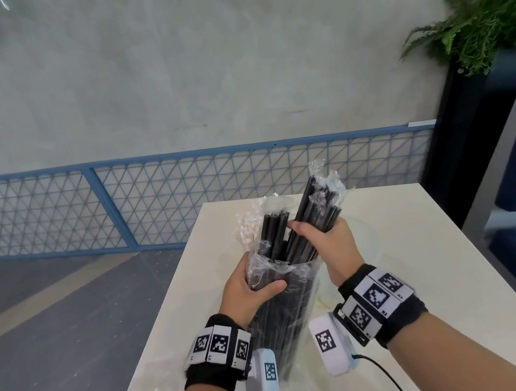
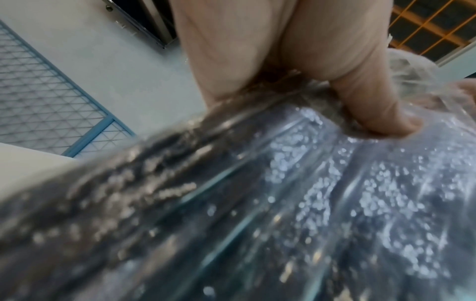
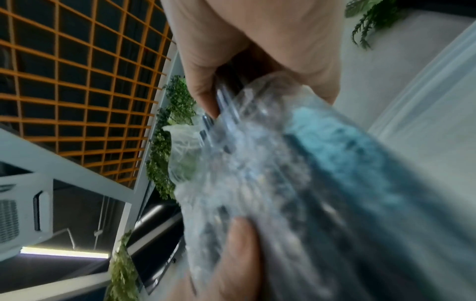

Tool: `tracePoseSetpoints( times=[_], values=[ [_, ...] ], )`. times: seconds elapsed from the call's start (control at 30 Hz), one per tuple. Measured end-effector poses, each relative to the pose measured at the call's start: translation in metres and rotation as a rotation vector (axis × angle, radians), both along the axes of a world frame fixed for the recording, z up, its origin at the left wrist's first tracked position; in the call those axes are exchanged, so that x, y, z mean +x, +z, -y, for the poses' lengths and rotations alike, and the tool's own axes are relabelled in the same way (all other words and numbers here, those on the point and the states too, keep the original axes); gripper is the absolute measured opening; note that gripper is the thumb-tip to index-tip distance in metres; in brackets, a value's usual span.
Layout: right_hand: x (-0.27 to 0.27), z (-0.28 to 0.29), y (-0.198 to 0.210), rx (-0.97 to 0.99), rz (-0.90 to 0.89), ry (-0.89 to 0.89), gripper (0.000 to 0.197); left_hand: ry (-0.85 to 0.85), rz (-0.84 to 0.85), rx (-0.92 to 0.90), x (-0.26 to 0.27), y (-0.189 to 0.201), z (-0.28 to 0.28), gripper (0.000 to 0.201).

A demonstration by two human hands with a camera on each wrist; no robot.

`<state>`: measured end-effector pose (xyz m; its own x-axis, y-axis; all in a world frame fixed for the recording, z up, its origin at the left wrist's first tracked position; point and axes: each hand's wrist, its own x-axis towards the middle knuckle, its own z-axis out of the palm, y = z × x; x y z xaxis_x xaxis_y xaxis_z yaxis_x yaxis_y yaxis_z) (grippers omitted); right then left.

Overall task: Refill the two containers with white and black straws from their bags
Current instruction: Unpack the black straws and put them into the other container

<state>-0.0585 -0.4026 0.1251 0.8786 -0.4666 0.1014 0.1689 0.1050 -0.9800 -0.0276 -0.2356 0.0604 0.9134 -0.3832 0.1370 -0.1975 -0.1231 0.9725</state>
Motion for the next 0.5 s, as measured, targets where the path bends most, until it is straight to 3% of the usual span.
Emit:
tracePoseSetpoints(
  times=[0.2,0.37,0.5],
  values=[
    [0.004,0.005,0.016,0.068,0.101,-0.082,0.03,0.001,-0.008,-0.019,0.002,-0.001,0.0,0.063],
    [-0.01,-0.002,-0.004,-0.111,-0.016,0.032,0.026,-0.008,0.015,-0.012,0.0,-0.002,0.003,0.057],
    [-0.011,-0.004,-0.012,-0.031,-0.04,-0.055,0.019,-0.01,0.016,-0.034,0.0,-0.003,0.005,0.058]
  ],
)
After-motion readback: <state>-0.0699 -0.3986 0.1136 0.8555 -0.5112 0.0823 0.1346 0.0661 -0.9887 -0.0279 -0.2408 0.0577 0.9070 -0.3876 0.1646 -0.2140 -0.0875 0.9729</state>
